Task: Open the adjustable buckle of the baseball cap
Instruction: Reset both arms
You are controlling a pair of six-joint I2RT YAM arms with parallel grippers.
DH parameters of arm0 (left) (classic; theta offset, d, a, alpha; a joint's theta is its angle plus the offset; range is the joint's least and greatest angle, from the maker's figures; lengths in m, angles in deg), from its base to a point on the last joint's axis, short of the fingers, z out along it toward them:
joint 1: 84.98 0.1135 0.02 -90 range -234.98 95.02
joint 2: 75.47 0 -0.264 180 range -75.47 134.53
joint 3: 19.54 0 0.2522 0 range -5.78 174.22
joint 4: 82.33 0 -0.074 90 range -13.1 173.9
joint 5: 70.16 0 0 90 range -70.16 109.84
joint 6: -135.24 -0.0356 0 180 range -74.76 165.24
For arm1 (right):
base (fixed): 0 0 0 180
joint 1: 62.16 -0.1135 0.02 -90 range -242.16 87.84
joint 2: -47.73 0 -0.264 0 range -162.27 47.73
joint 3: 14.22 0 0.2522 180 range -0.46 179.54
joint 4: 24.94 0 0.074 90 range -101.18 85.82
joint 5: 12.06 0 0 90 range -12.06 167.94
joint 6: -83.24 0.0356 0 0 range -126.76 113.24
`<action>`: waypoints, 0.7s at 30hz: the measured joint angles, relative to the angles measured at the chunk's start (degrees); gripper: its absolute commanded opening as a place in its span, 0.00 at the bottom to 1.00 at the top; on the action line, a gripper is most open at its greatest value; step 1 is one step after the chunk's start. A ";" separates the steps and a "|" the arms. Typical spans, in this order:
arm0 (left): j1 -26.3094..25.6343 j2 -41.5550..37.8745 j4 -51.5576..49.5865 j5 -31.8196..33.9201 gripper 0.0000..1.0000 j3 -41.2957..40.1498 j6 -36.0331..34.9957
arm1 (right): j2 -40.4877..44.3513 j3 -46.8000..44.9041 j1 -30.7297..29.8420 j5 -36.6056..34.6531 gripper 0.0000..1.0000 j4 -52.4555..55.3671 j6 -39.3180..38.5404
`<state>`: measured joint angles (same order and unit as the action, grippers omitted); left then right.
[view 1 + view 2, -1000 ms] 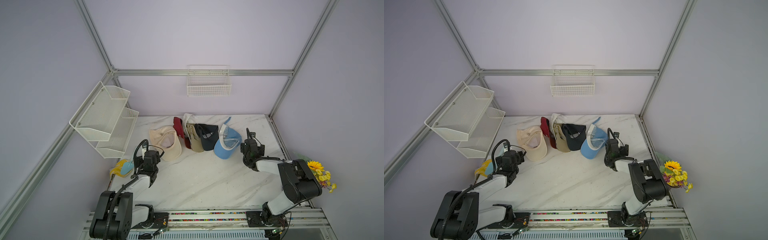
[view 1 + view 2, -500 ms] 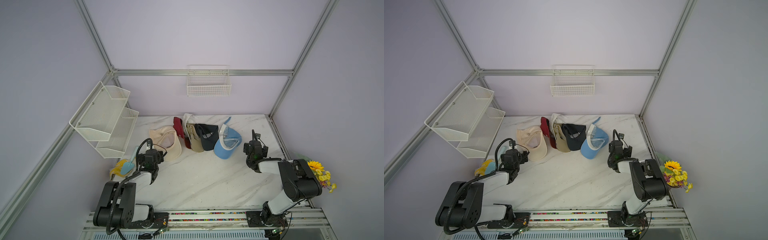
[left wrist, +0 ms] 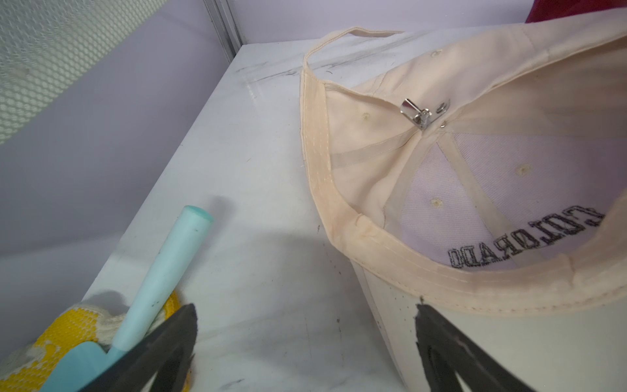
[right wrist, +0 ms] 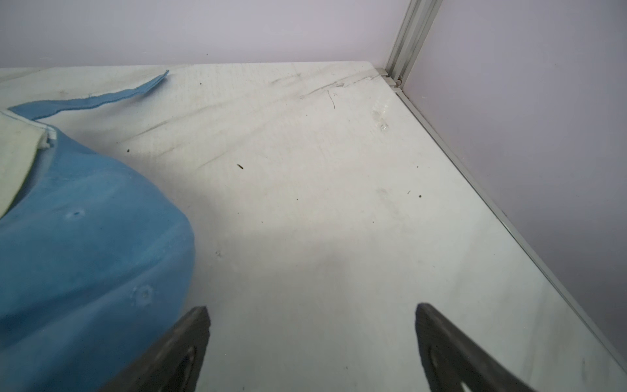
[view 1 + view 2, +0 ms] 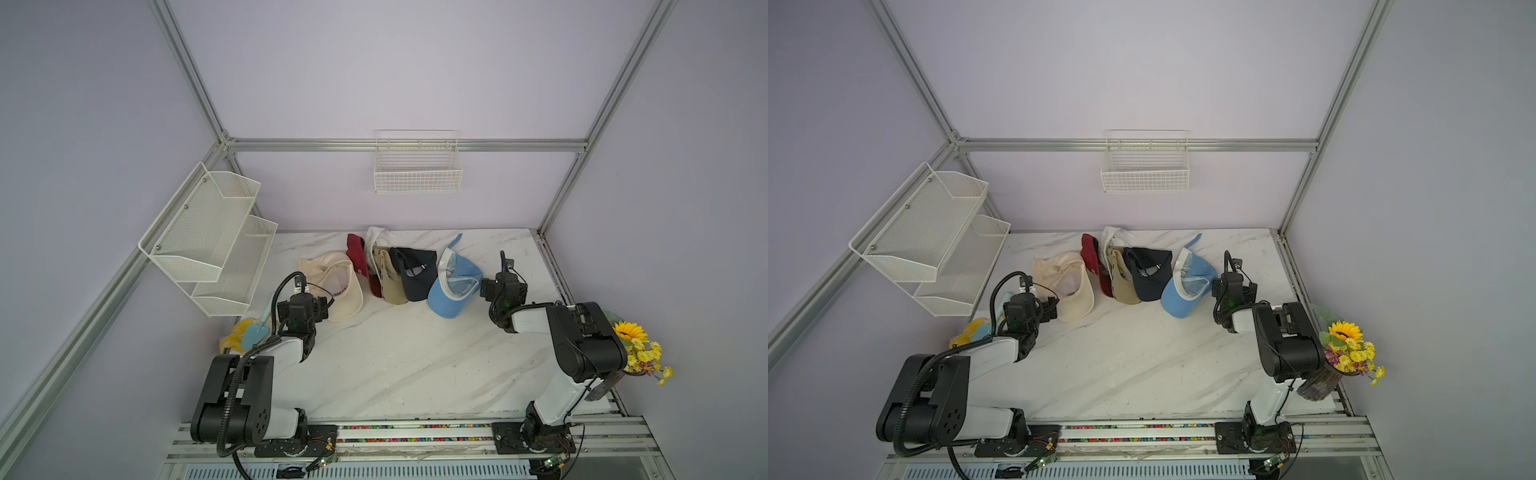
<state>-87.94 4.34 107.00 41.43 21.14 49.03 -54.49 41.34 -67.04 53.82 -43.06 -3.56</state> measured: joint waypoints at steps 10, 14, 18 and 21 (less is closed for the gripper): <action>0.00 0.00 -0.04 -0.39 1.00 0.00 -0.07 | -1.38 1.36 0.70 2.43 0.97 -0.57 1.20; 0.00 0.00 -0.04 -0.42 1.00 0.00 -0.20 | -1.33 -0.33 0.70 2.36 0.97 -3.87 1.36; 0.00 0.00 -0.04 -0.44 1.00 0.00 -0.20 | -1.18 -3.23 0.70 2.29 0.97 -6.67 1.49; 0.00 0.00 -0.04 -0.52 1.00 0.00 -0.22 | -0.48 -6.23 0.70 2.32 0.97 -10.45 1.53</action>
<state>-87.94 4.34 106.95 40.90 21.14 48.81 -54.97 35.11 -66.35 56.14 -53.51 -2.03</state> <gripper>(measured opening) 0.998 0.972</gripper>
